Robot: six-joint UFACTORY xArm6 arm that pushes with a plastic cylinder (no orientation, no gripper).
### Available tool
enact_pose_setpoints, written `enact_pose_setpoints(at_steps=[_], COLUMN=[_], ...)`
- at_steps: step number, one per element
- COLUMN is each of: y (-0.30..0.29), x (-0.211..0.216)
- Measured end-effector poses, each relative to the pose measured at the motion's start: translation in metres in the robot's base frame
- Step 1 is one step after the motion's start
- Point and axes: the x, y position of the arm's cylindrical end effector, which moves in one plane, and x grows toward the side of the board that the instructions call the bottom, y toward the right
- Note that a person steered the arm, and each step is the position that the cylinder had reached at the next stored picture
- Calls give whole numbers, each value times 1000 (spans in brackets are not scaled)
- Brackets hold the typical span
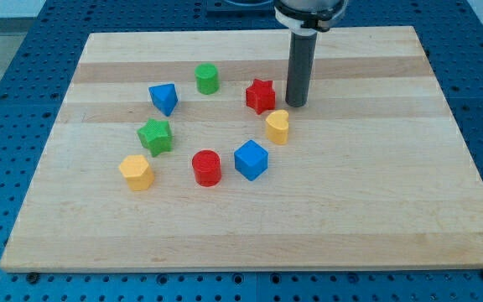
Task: Slightly move the red star above the blue cube
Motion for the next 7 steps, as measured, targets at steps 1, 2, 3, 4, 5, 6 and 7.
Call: enact_pose_setpoints(at_steps=[1,2,3,4,5,6,7], y=[0,-4,-13,-19,-32,-39,-38], x=[0,-1,-4,-4,-4,-4,-3])
